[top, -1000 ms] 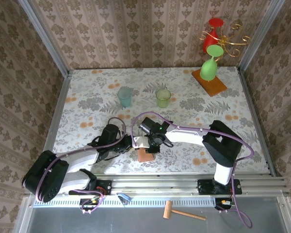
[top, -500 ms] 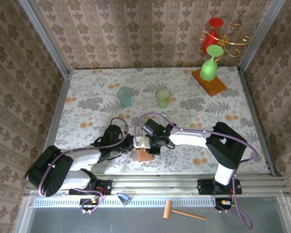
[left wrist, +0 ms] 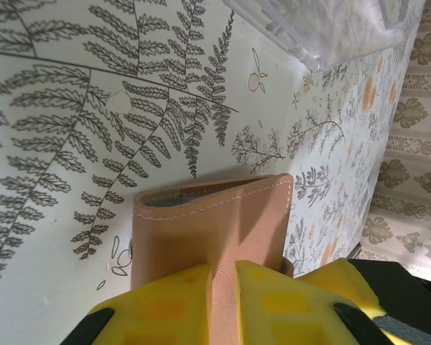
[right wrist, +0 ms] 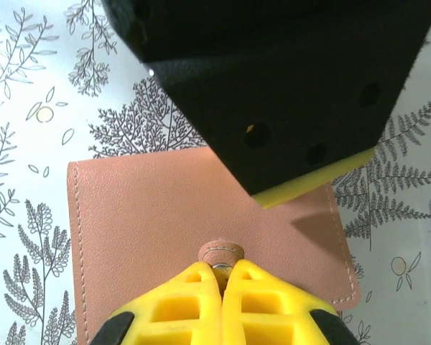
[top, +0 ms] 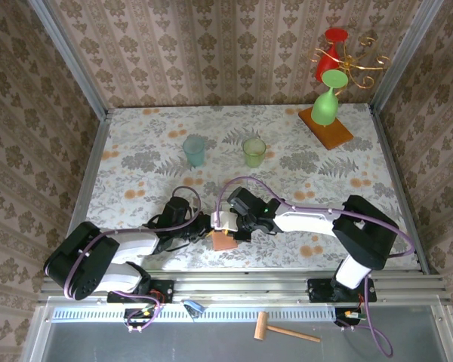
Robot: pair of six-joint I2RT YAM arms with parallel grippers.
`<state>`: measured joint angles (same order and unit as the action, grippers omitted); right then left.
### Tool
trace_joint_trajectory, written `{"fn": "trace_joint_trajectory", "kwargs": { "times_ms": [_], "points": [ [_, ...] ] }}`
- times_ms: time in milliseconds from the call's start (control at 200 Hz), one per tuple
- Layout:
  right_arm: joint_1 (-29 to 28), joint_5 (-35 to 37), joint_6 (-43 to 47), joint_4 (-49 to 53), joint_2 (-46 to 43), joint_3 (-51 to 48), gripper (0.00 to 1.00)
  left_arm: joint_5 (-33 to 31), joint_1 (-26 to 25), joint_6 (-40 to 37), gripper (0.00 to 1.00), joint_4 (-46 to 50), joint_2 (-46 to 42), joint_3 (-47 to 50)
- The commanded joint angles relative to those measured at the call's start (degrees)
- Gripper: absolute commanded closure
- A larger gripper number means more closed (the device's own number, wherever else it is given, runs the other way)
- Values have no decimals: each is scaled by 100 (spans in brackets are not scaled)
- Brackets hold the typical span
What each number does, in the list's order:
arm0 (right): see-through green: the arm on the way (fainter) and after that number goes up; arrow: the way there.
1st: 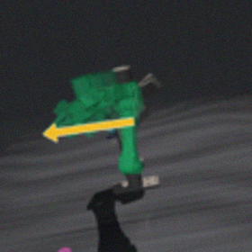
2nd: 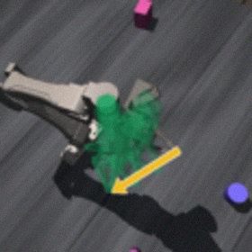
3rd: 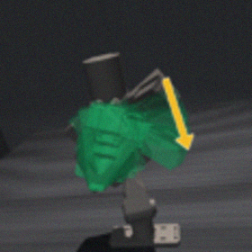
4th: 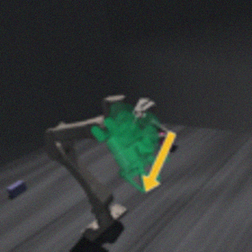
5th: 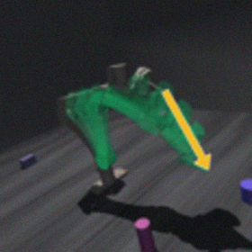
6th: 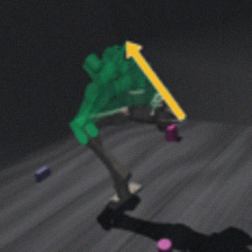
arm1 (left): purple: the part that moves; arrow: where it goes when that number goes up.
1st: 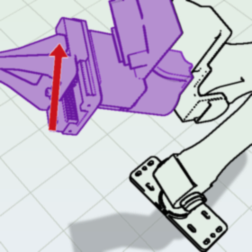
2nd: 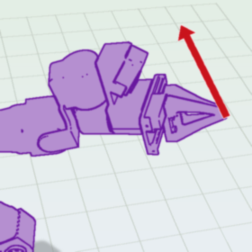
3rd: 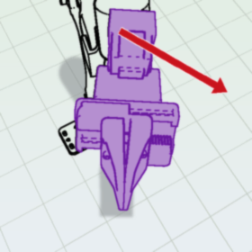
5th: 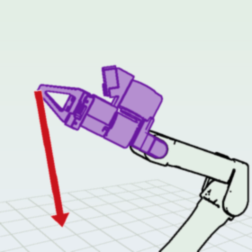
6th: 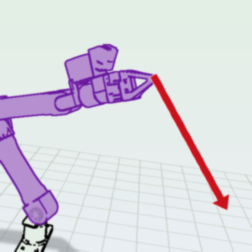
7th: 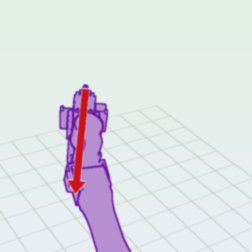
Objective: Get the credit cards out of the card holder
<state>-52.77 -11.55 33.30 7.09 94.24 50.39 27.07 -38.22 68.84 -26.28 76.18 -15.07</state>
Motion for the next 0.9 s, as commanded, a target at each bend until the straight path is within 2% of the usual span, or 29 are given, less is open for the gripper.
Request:
{"fn": "trace_joint_trajectory", "kwargs": {
  "times_ms": [0, 100, 250, 460, 630, 770, 895],
  "points": [
    [-36, 4, -334, -340, -235, -150, 85, -36, 25, 55, 83, -10, 14, 75],
    [-47, 71, -783, -139, -440, -122, 63, -60, 60, 111, 83, -8, -138, 74],
    [-54, 303, -1914, -126, -796, -175, 52, -162, 196, 81, 82, 253, -484, 49],
    [-103, 1093, -4503, 158, -1150, -101, 51, -116, 687, -162, 78, 847, -962, -19],
    [-125, 1366, -6375, 663, -1250, -41, 61, -106, 975, -775, 75, 2128, -1256, -477],
    [-233, 1416, -7035, 1067, -1126, 188, 61, -291, 1093, -958, 62, 2455, -1558, -524],
    [-344, 1544, -7453, 1613, -794, 569, 56, -445, 1168, -1159, 58, 2730, -1760, -540]
  ]
}}
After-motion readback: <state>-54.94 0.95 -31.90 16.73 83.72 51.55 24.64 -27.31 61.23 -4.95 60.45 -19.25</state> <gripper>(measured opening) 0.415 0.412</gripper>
